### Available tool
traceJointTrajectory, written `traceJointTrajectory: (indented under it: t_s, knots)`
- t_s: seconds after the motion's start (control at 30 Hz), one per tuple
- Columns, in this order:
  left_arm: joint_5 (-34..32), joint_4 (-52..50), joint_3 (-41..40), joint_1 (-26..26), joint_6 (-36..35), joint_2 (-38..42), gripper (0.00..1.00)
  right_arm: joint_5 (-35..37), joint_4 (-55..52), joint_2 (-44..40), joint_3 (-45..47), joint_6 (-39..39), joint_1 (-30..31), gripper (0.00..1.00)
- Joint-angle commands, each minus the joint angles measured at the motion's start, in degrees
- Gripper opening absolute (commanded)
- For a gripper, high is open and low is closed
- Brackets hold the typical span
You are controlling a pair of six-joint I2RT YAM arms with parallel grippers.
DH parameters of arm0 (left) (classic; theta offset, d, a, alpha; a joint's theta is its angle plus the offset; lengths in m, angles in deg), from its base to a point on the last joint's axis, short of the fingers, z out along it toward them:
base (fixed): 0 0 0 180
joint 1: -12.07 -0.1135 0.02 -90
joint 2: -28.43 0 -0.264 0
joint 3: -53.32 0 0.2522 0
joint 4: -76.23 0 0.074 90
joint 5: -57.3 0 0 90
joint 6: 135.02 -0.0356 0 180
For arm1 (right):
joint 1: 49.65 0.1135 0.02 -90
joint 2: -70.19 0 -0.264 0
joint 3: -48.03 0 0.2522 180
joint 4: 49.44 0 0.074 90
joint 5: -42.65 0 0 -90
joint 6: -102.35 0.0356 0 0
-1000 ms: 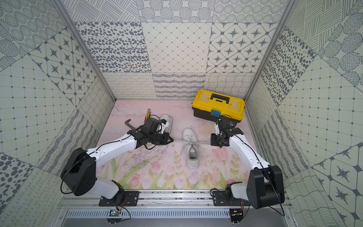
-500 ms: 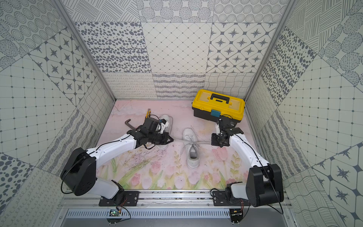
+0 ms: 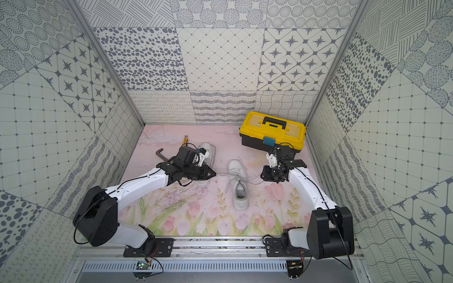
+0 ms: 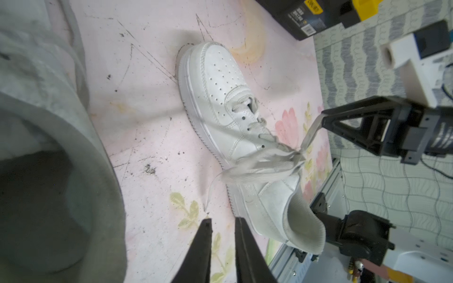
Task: Tie the shoes
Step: Tie the shoelace on the shoe, then move the shoe to the center of the board.
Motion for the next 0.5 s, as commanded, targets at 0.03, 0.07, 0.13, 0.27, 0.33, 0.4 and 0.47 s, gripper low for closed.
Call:
traceJointTrajectory:
  t_s: [0.03,0.07,0.13,0.27,0.33,0.4,0.47]
  knots:
    - [-0.06,1.99,0.09,-0.59,-2.11,5.79,0.41,-11.22,3.42,-5.39,-0.34,0.72,-0.04,0.68]
    - [-1.23,0.79,0.35,-0.56,-2.65,6.88,0.43,-11.04,3.4,-6.44,-0.62,1.06,-0.04,0.72]
    - [-4.44,-1.77,0.42,-0.64,-4.17,9.67,0.5,-10.68,3.41,-8.34,-1.1,1.88,0.06,0.79]
    - [-11.61,-5.39,-0.16,-0.91,-6.13,14.46,0.61,-7.6,3.41,-8.44,-1.79,2.41,3.05,0.83]
    - [-15.34,-6.88,-0.82,-1.28,-7.06,16.65,0.66,-2.55,3.4,-6.8,-1.84,2.28,7.12,0.84]
    - [-17.85,-8.63,-1.28,-2.12,-7.69,18.01,0.69,2.34,3.42,-4.15,-2.05,1.97,11.39,0.85]
    - [-18.55,-10.51,-1.45,-3.47,-8.06,18.94,0.7,6.15,3.66,-1.07,-2.23,1.98,15.06,0.86]
